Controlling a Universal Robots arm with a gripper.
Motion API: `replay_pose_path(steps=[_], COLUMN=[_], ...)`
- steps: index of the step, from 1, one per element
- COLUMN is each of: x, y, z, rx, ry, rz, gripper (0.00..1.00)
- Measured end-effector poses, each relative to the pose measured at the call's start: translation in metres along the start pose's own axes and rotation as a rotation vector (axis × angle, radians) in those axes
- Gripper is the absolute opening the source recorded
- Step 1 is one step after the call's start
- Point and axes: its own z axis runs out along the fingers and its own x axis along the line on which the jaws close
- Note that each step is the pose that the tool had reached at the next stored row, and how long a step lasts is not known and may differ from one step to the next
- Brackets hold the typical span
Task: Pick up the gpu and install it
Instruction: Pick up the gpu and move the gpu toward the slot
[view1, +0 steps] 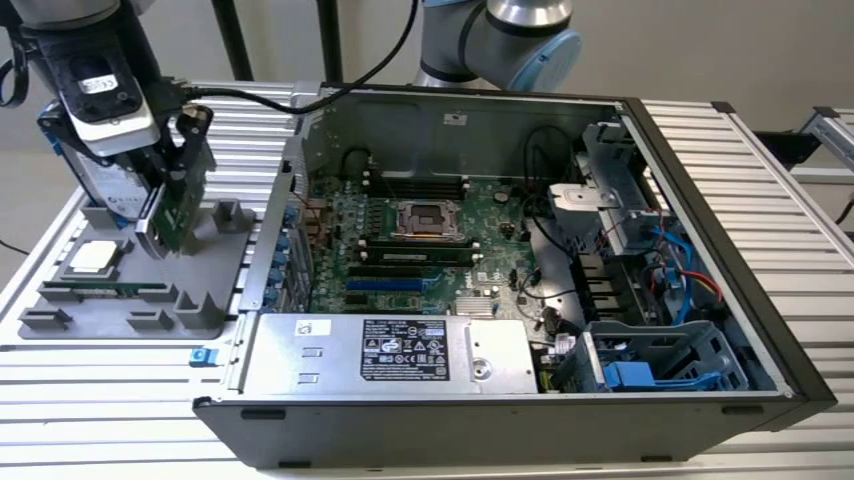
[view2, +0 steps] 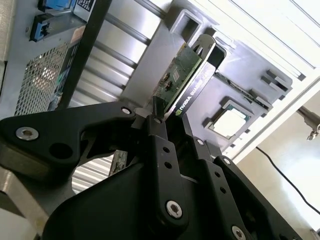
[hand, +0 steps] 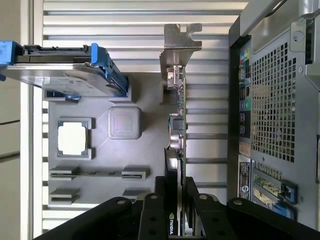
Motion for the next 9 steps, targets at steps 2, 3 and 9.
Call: replay_pose_path(steps=[2, 3, 9], x=[0.0, 0.0, 0.0], y=[0.0001, 0.0001, 0.0004], z=[-0.0016, -0.0024, -0.0073], rx=[0.0, 0.0, 0.0], ry=[0.0, 0.0, 0.0], rz=[0.0, 0.0, 0.0], gripper=[0.0, 0.0, 0.0])
